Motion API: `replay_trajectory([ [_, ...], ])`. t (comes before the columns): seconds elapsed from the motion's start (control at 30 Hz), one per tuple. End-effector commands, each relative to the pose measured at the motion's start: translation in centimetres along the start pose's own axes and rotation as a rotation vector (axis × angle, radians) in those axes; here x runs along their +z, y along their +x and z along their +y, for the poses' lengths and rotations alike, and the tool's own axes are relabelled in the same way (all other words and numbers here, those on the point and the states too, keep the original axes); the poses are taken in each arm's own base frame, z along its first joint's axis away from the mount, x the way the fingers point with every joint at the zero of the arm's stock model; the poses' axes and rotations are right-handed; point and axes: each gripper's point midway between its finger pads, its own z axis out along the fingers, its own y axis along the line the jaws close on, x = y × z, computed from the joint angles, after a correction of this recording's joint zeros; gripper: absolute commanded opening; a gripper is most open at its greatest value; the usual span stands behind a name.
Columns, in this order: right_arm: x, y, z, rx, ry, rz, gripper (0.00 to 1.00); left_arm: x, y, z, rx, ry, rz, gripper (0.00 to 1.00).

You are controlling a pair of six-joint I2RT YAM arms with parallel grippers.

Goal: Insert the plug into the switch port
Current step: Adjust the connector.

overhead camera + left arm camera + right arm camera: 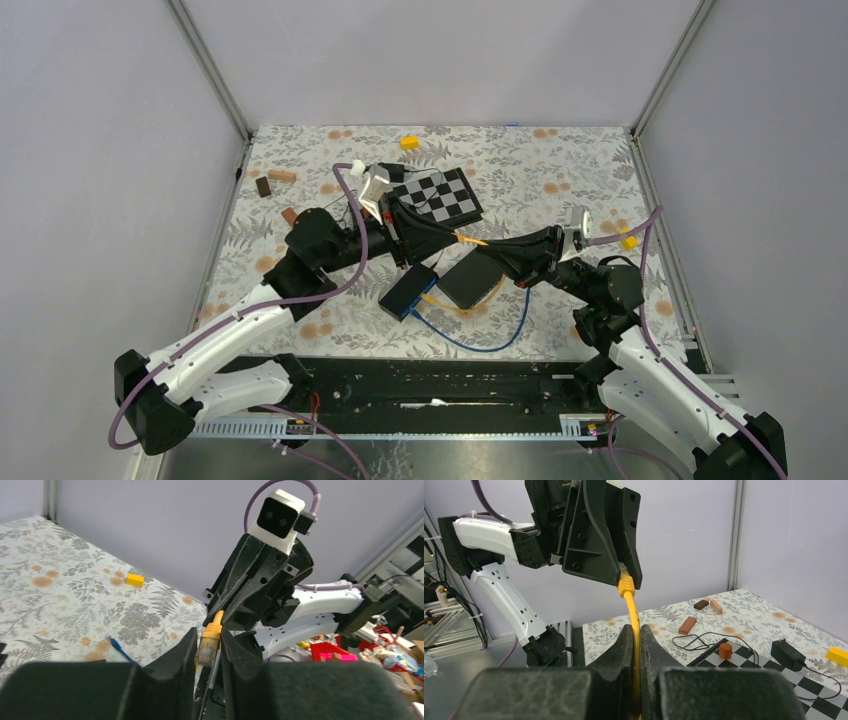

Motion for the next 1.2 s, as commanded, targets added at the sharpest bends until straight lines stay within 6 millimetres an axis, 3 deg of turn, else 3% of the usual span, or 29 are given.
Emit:
replay_trajectory([
  [0.0,0.3,-2.1,0.5,-0.040,-0.013,-0.075,0.00,-0.1,-1.8,-1.6,0.041,0.074,-0.057,0.19],
  [0.1,0.2,-1.9,0.5,-0.038,-0.014,-0.071,0.00,-0.1,-1.8,-1.7,0.046,0.079,-0.057,0.00],
  [0.17,0.2,-1.6,0.3,-0.031,-0.005,-0.059,0.03,-0.3,-1.8,-2.0,0.057,0.097,-0.053,0.00],
  [0.2,0.2,-1.4,0.2,-0.027,0.000,-0.050,0.11,-0.4,-1.8,-2.3,0.070,0.112,-0.053,0.00],
  [0.27,0.2,-0.9,-0.1,-0.008,0.016,-0.017,0.47,-0.7,-1.5,-2.7,0.103,0.138,-0.043,0.00],
  [0.3,0.3,-0.5,-0.2,-0.003,0.019,0.008,0.59,-0.9,-1.2,-2.9,0.130,0.152,-0.029,0.00],
  [0.4,0.2,0.5,0.4,-0.013,-0.024,0.099,0.71,-1.3,0.0,-2.9,0.231,0.176,0.045,0.00],
  [0.67,0.0,1.2,4.2,-0.003,-0.278,0.236,0.70,-2.1,3.2,-2.7,0.439,0.286,0.178,0.00],
  [0.77,-0.5,1.7,4.9,0.000,-0.323,0.273,0.74,-2.0,4.1,-2.0,0.495,0.304,0.218,0.00],
  [0.9,-0.7,2.1,4.9,-0.009,-0.337,0.304,0.76,-2.3,4.9,-2.1,0.629,0.388,0.231,0.00],
  [1.17,0.0,3.7,2.0,-0.101,-0.227,0.266,0.63,-1.8,4.7,-1.9,0.684,0.406,0.224,0.00],
])
